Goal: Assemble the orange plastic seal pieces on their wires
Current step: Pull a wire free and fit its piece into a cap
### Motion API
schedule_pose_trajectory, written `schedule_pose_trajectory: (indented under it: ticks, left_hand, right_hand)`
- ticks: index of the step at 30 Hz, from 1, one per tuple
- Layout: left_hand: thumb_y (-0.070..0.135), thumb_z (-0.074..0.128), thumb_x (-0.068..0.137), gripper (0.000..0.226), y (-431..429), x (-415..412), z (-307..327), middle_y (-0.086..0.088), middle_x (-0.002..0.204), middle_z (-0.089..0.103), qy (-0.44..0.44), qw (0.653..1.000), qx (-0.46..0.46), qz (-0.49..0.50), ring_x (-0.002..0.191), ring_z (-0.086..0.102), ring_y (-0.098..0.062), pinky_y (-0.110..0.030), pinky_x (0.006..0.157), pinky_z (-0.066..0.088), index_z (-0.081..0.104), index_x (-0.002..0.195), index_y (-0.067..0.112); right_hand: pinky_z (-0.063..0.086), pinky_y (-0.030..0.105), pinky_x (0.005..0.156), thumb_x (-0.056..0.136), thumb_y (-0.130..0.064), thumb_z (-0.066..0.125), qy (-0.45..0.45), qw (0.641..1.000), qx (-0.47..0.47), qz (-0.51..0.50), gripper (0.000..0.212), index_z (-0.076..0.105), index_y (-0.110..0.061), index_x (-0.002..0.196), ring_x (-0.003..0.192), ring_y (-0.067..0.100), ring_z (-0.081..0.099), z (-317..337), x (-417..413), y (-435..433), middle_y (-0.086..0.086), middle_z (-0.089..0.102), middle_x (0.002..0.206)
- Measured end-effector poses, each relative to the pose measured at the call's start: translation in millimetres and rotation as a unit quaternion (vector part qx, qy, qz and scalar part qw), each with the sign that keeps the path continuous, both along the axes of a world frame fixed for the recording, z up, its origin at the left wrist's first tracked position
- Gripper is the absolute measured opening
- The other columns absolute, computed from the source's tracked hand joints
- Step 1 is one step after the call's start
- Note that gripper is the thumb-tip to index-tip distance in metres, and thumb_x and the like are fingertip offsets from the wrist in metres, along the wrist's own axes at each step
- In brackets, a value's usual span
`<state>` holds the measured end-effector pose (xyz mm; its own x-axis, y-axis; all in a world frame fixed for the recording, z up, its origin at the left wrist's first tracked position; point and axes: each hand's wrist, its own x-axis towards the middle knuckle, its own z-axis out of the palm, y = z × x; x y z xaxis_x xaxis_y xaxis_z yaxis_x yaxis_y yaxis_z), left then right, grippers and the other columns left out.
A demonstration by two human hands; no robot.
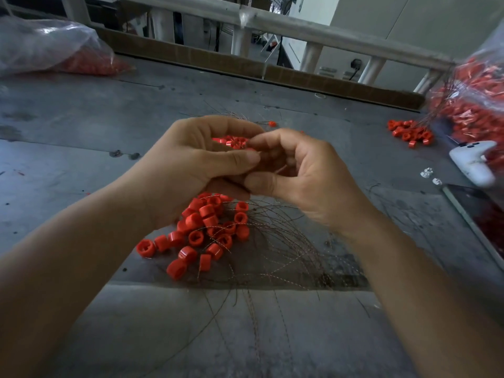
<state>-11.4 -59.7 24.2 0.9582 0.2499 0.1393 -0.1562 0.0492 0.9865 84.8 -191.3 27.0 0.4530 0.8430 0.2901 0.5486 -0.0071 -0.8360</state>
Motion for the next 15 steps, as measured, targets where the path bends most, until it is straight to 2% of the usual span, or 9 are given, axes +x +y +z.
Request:
schedule_pose_trajectory:
  ticks: [2,5,10,15]
  left_hand:
    - [0.023,0.067,0.057,0.033,3.4,-0.1,0.9,-0.008,0.073,0.071,-0.017,1.0,0.002,0.025,0.061,0.067,-0.015,-0.021,0.052,0.055,0.067,0.088,0.013]
    - [0.022,0.066,0.059,0.02,5.9,-1.7,3.9,0.0,0.071,0.069,-0.042,0.998,0.002,0.04,0.06,0.063,-0.009,-0.017,0.05,0.051,0.07,0.077,0.016]
    - [0.014,0.064,0.059,0.01,5.6,-2.0,5.6,0.001,0.059,0.065,-0.033,0.999,-0.021,0.032,0.052,0.061,-0.006,-0.015,0.049,0.05,0.072,0.063,0.012]
    - [0.008,0.055,0.065,0.016,13.0,-4.2,9.4,-0.004,0.064,0.068,-0.029,0.997,-0.061,0.023,0.055,0.064,-0.007,-0.013,0.05,0.05,0.071,0.06,0.01]
  right_hand:
    - [0.051,0.018,0.066,0.064,-0.03,0.067,0.031,0.999,-0.006,0.007,0.029,0.059,-0.026,0.092,0.071,0.004,0.064,0.7,1.8,-1.0,-0.007,0.065,0.078]
    - [0.048,0.017,0.054,0.08,-0.012,0.062,0.046,0.999,-0.011,0.01,0.011,0.062,-0.02,0.086,0.058,0.005,0.063,1.7,3.6,-2.3,-0.006,0.066,0.065]
    - [0.046,0.019,0.046,0.085,-0.008,0.059,0.029,1.0,0.0,-0.004,0.016,0.064,-0.02,0.076,0.051,0.006,0.057,3.0,3.6,-4.2,-0.01,0.061,0.056]
    - [0.039,0.008,0.049,0.083,-0.005,0.062,-0.046,0.998,-0.003,-0.038,0.022,0.063,-0.022,0.069,0.051,-0.003,0.054,8.8,6.9,-6.8,-0.013,0.058,0.055]
